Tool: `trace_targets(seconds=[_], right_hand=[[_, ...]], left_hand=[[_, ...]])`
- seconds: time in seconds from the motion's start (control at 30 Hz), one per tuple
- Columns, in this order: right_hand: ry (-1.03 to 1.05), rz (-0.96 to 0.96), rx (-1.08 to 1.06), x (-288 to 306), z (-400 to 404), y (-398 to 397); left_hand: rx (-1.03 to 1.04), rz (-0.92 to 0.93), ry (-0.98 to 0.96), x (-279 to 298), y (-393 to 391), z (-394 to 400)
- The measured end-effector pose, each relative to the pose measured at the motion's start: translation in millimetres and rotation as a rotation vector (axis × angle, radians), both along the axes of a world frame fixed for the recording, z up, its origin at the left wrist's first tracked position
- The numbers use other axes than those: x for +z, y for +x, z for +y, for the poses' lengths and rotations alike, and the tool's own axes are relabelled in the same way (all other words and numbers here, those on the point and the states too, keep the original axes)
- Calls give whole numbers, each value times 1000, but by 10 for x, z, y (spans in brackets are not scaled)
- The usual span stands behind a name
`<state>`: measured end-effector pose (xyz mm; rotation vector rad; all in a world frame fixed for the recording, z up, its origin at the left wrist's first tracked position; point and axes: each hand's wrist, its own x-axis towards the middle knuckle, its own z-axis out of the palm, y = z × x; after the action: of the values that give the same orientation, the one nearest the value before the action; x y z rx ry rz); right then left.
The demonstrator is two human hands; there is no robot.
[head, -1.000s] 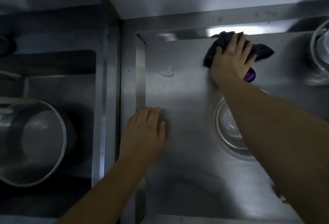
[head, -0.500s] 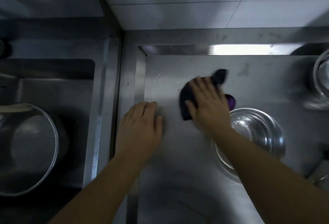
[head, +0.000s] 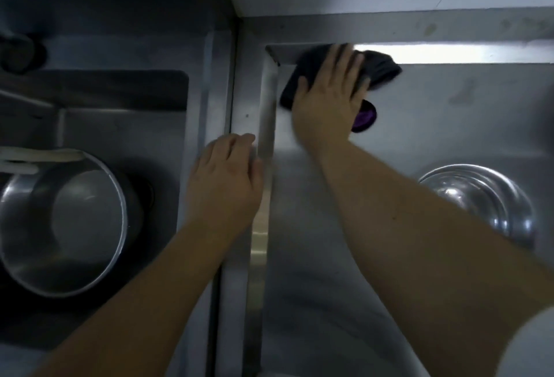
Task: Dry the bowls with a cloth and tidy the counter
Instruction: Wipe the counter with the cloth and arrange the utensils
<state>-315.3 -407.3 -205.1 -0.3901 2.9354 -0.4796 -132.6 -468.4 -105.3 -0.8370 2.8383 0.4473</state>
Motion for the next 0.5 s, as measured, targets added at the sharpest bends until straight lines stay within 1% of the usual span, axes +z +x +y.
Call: trace_targets(seconds=[0.1, 0.17, 0.27, 0.33, 0.4, 0.43, 0.47, 0.5], right_hand=[[-51, -14, 350, -11, -78, 272], [-54, -17, 498, -23, 95, 418], [-11, 10, 741, -42, 710, 881], [21, 19, 1010, -68, 1230, 1246], [68, 37, 1267, -101, 1579, 1329], [86, 43, 1341, -103, 1623, 1230], [112, 41, 1351, -94, 1581, 1085], [143, 32, 1295, -68, 1475, 918]], left_hand=[[21, -4, -31, 64, 93, -114], [32, -1, -24, 83, 131, -130], [47, 17, -17, 116, 166, -101], [51, 34, -10, 133, 179, -58], [41, 40, -2, 158, 201, -3], [34, 37, 1, 172, 225, 28], [27, 30, 1, 187, 260, 52], [19, 24, 0, 195, 301, 68]])
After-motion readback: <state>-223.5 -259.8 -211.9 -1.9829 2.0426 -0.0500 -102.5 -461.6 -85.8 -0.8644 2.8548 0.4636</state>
